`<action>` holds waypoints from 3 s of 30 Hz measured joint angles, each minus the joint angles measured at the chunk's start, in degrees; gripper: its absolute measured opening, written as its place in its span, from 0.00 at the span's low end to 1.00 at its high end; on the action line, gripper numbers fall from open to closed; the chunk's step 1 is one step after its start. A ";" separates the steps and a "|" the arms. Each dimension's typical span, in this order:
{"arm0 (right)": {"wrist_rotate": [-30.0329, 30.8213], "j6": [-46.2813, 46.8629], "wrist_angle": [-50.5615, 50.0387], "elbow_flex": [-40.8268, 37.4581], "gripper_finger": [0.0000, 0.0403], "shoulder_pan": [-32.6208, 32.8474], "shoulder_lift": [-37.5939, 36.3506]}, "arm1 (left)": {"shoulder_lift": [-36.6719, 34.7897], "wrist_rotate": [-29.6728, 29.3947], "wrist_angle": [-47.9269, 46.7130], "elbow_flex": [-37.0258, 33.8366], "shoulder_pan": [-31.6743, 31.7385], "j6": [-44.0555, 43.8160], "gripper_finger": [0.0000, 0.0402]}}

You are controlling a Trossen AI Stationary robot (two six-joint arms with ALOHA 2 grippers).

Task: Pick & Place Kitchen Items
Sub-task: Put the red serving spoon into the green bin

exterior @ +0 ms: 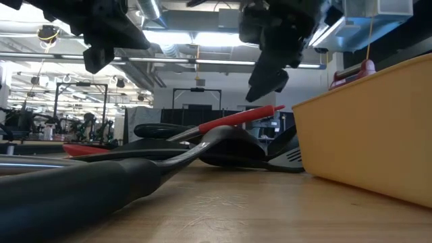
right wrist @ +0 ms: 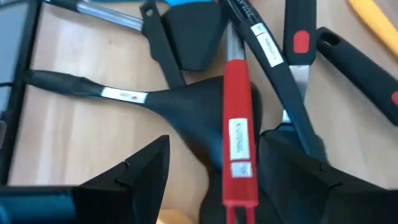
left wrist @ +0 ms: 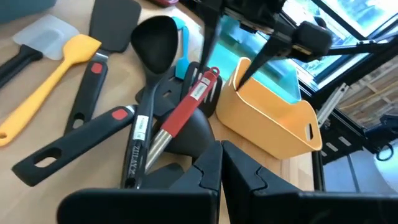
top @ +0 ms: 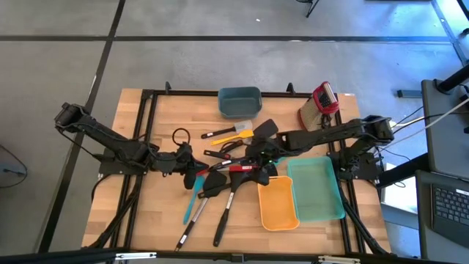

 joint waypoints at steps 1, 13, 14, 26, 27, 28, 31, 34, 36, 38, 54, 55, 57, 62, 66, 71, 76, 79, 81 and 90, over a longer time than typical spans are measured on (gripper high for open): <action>0.45 -0.80 -0.75 0.59 0.62 0.02 0.48 | 0.00 0.23 0.00 0.00 0.00 -0.02 0.00; 6.37 -5.17 -5.00 2.97 0.62 -0.44 2.45 | 0.02 1.00 -0.73 -0.02 -0.33 0.00 0.00; 6.15 -5.17 -5.20 2.97 0.62 -0.48 2.45 | 0.02 1.32 -0.92 -0.02 -0.33 -0.01 0.00; 5.78 -4.89 -5.36 2.97 0.62 -0.42 2.62 | 0.02 1.48 -0.93 -0.02 -0.26 0.42 0.00; 5.80 -4.73 -5.35 2.97 0.62 -0.42 2.62 | 0.02 1.49 -0.93 -0.02 -0.26 0.42 0.00; 5.79 -4.68 -5.37 2.97 0.62 -0.42 2.62 | 0.02 1.48 -0.95 -0.02 -0.26 0.40 0.00; 5.70 -4.67 -6.12 2.97 0.62 -0.40 2.65 | 0.02 1.48 -0.93 -0.02 -0.26 0.37 0.00; 5.31 -4.47 -6.30 2.98 0.62 -0.39 3.57 | 0.02 1.48 -0.93 -0.02 -0.26 0.37 0.00; 5.32 -4.47 -6.79 2.90 0.62 -0.31 3.69 | 0.02 1.44 -0.93 -0.02 -0.26 0.33 0.00; 5.27 -4.47 -5.86 3.03 0.62 -0.30 4.27 | 0.02 1.44 -0.91 -0.02 -0.26 0.37 0.00; 1.25 -2.94 -3.30 3.00 0.62 -0.29 7.69 | 0.04 0.13 -0.97 -0.02 -0.27 -0.02 0.00; 1.25 -2.56 -3.48 2.99 0.62 -0.31 7.86 | 0.04 0.11 -0.89 -0.02 -0.28 0.00 0.00; 1.22 -2.00 -3.44 2.88 0.62 -0.30 7.91 | 0.04 0.08 -0.95 -0.02 -0.28 -0.02 0.00; 1.25 -1.22 -2.06 2.92 0.62 -0.31 8.30 | 0.04 0.00 -0.93 -0.02 -0.28 0.17 0.00; 1.23 -0.81 -0.16 2.92 0.62 -0.52 8.30 | 0.04 -0.01 -0.91 -0.02 -0.27 0.42 0.00; 1.25 0.84 1.20 2.92 0.62 -0.59 8.30 | 0.04 0.00 -0.90 -0.02 -0.28 0.42 0.00; 1.25 0.88 0.38 2.92 0.62 -0.59 8.30 | 0.04 0.02 -0.93 -0.02 -0.28 0.44 0.00; 1.25 0.86 -0.40 2.92 0.62 -0.59 8.31 | 0.04 0.09 -0.94 -0.02 -0.27 0.97 0.00; 0.88 0.89 -0.38 2.92 0.62 -0.59 8.59 | 0.04 0.24 -0.94 -0.02 -0.27 1.32 0.00; 1.93 2.41 -0.60 2.92 0.62 -0.59 8.68 | 0.04 2.39 -1.51 -0.02 -0.28 1.90 0.00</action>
